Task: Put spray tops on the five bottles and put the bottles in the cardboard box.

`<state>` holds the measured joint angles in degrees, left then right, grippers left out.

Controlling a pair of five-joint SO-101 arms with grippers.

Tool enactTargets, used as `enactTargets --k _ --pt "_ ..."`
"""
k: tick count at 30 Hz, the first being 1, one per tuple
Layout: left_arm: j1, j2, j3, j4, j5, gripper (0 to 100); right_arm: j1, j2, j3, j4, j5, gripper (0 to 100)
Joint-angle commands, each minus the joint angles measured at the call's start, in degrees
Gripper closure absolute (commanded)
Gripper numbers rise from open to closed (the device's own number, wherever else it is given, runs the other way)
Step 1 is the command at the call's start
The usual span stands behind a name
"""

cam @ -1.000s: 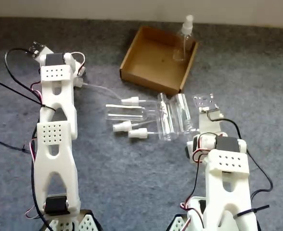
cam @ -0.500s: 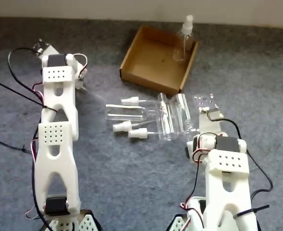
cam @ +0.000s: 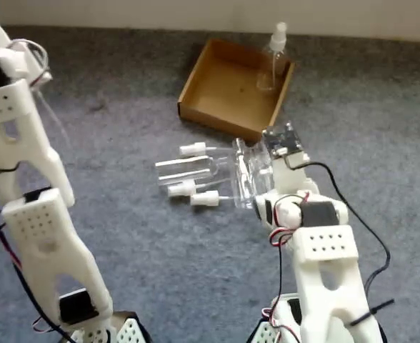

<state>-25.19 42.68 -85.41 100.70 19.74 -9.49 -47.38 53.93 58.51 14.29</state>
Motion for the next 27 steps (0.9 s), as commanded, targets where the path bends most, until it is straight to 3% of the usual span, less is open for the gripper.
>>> enactTargets --k 1,6,9,12,16,22,27 --pt "-1.3 -24.3 18.0 1.1 -11.7 100 -0.7 -11.6 -2.8 -1.2 -2.9 99.4" --pt "5.1 -54.8 58.0 1.0 -20.3 100 -1.7 -37.6 9.7 -0.7 -2.5 99.4" --pt "12.0 -71.3 73.3 1.0 -21.5 100 -3.4 -49.5 17.2 -0.3 -0.3 99.4" --pt "19.8 -84.2 79.3 0.3 -20.0 100 -5.5 -53.7 22.5 -0.7 0.6 99.4" --pt "29.5 -91.3 82.5 -6.9 -13.9 100 -10.9 -52.9 25.4 -4.9 0.7 99.4" --pt "39.4 -92.3 90.9 -28.0 -7.6 100 -14.3 -50.7 25.6 -15.7 0.4 99.4" --pt "40.8 -94.6 98.9 -44.0 -0.6 100 -17.4 -50.9 25.7 -16.0 -2.5 99.4"
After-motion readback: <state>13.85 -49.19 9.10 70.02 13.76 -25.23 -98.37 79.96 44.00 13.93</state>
